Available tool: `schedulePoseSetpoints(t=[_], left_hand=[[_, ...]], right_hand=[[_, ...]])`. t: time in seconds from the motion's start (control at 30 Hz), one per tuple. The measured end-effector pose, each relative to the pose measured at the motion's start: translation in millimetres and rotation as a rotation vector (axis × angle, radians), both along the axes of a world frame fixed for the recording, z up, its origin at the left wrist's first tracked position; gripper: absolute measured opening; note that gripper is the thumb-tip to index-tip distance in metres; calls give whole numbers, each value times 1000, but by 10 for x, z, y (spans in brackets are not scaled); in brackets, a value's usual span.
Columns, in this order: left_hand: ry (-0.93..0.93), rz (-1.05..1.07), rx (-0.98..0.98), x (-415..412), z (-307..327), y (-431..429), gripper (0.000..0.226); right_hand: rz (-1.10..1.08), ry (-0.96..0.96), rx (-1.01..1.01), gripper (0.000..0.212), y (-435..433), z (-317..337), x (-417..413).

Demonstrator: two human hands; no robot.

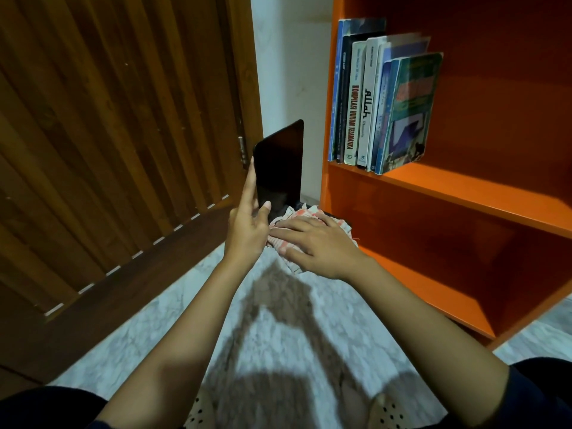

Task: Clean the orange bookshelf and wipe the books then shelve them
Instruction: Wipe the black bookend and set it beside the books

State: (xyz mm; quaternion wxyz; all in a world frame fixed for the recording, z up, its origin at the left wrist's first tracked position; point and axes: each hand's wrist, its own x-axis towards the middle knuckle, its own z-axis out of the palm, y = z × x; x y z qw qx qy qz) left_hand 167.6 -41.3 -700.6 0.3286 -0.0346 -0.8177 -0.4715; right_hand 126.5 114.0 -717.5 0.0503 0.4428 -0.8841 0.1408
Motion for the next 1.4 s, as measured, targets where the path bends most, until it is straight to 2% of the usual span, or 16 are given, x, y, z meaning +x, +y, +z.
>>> schedulePoseSetpoints(t=[0.17, 0.47, 0.63, 1.03, 1.13, 1.23, 1.3, 1.37, 1.4], left_hand=[[4, -21, 22, 39, -52, 31, 68], [-24, -62, 68, 93, -77, 160, 70], [-1, -43, 30, 146, -91, 214, 68], [-32, 6, -57, 204, -162, 164, 70], [-49, 12, -85, 246, -163, 138, 68], [-83, 49, -136, 266, -179, 83, 72], [-101, 94, -123, 236, -214, 21, 78], [-110, 136, -113, 198, -251, -15, 79], [-112, 150, -108, 186, -264, -8, 77]], right_hand=[[-62, -68, -41, 45, 18, -56, -16], [-318, -69, -21, 36, 31, -48, -146], [-428, -81, 8, 37, 24, -134, -208], [-514, -205, -207, 30, 183, -187, -365], [-545, -200, -150, 29, 269, -231, -425], [-647, -117, -104, 27, 435, -233, -449], [-742, -70, -272, 29, 530, -157, -441], [-766, -114, -614, 30, 506, -61, -467], [-746, -200, -819, 29, 460, 3, -493]])
